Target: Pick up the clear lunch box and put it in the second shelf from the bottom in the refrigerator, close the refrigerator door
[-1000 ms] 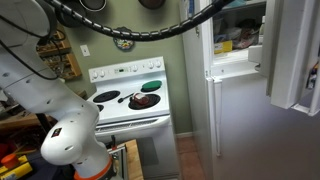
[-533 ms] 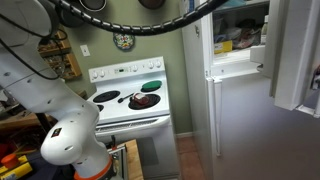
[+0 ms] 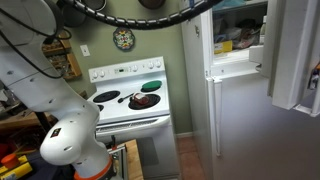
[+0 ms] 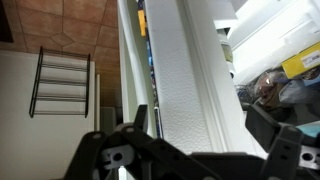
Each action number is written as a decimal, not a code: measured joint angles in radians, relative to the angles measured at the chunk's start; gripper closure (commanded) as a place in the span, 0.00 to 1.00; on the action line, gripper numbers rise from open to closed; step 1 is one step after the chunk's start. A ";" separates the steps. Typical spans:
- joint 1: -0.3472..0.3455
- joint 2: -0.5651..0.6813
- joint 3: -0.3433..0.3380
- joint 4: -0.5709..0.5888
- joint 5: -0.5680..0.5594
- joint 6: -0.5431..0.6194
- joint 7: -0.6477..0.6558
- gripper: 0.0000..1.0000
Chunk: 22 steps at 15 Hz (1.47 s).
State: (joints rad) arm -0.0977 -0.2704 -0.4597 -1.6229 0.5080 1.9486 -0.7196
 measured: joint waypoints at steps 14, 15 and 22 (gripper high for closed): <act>-0.011 0.038 0.032 0.065 0.183 -0.406 0.080 0.00; -0.011 0.038 0.042 0.066 0.191 -0.414 0.091 0.00; -0.048 0.040 0.028 0.170 0.247 -0.419 0.086 0.00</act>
State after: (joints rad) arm -0.1454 -0.2306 -0.4315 -1.4528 0.7551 1.5292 -0.6336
